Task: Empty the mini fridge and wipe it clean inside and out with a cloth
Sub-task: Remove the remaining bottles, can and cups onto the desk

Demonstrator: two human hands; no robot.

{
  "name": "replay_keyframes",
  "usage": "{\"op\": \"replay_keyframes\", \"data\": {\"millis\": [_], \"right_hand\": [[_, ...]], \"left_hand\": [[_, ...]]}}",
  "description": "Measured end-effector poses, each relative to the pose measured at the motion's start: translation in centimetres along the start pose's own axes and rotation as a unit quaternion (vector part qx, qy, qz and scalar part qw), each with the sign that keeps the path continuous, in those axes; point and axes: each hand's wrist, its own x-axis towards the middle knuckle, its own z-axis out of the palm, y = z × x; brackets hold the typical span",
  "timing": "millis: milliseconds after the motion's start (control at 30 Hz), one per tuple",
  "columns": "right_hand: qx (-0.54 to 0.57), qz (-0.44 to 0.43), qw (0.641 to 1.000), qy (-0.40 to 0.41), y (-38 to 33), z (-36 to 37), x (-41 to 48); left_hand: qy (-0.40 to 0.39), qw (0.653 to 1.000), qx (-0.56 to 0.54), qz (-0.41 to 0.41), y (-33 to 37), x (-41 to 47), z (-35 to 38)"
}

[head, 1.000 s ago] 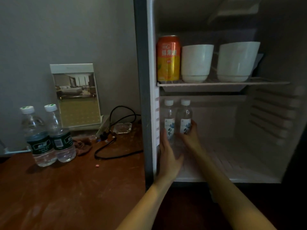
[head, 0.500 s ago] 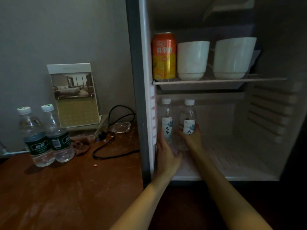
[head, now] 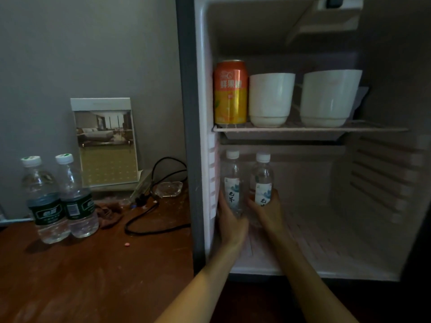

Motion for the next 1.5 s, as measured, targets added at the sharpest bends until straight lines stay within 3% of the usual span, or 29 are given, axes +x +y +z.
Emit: {"op": "replay_keyframes", "data": {"millis": [800, 1167, 1333, 1500], "right_hand": [[0.073, 0.012, 0.997, 0.028, -1.9, 0.0, -0.7], [0.154, 0.038, 0.984, 0.082, -3.4, -0.6, -1.7], [0.120, 0.047, 0.989, 0.069, -3.6, -0.4, -2.0], [0.114, 0.057, 0.990, 0.055, -4.1, -0.5, -2.3]], "left_hand": [[0.058, 0.994, -0.081, -0.037, 0.3, 2.1, 1.0], [0.013, 0.993, -0.091, -0.068, 0.8, 1.8, 0.8], [-0.043, 0.992, -0.092, -0.071, 0.7, 1.8, 0.8], [-0.044, 0.988, -0.122, -0.080, 1.2, 1.6, 0.7]]}}
